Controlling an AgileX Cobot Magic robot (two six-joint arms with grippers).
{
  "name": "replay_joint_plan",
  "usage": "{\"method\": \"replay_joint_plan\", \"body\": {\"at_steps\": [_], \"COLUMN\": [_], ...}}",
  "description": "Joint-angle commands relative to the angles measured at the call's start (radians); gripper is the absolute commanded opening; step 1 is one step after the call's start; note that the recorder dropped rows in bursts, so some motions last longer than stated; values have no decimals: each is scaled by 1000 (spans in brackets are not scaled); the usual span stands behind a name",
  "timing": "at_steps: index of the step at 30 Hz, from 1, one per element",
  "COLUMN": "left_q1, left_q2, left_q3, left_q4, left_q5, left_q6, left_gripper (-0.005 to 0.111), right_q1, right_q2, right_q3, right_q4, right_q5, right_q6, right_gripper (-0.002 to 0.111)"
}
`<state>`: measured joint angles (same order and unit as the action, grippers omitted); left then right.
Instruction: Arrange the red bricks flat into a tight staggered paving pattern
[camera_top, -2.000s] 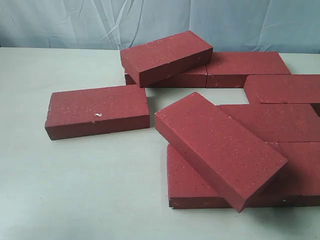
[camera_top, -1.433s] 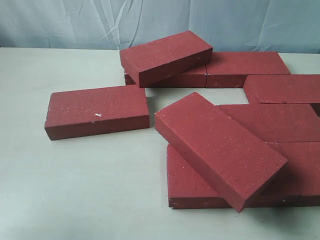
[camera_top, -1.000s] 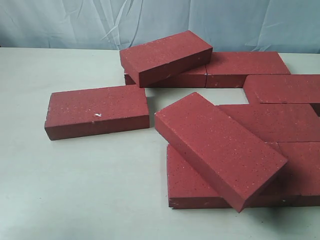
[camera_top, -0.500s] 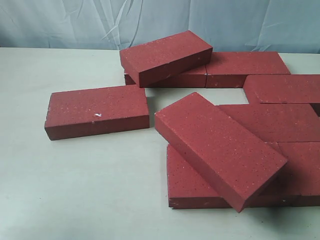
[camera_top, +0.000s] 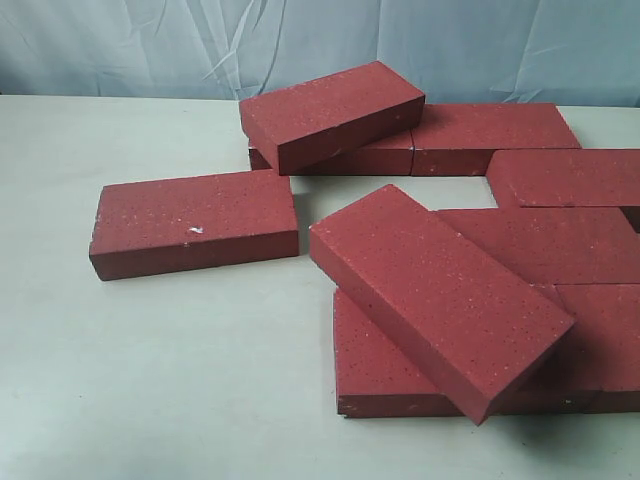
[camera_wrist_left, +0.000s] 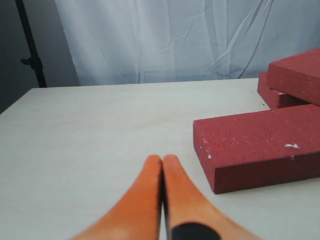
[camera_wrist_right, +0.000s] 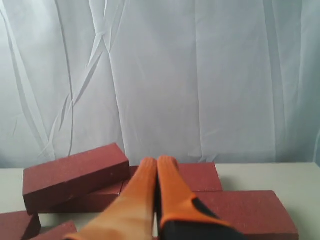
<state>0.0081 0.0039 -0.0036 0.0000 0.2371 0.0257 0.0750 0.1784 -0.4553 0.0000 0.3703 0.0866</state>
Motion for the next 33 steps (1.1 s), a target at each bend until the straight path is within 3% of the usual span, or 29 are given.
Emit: {"method": "replay_joint_plan", "body": {"at_steps": [1, 13, 25, 33], "left_q1": [-1, -1, -1, -1], "left_q2": [-4, -4, -4, -4], "left_q3": [4, 4, 4, 4], "left_q4": [0, 0, 0, 0], "left_q5": [2, 2, 2, 2], "left_q6": [0, 0, 0, 0], "left_gripper": [0, 0, 0, 0], "right_q1": [-3, -3, -3, -3], "right_q2": [20, 40, 248, 366], "right_q3": [-23, -28, -238, -289], "right_q4": [7, 7, 9, 9], "right_q5": [-92, -37, 297, 363], "right_q6": [2, 2, 2, 2], "right_gripper": [-1, -1, -1, -1]}}
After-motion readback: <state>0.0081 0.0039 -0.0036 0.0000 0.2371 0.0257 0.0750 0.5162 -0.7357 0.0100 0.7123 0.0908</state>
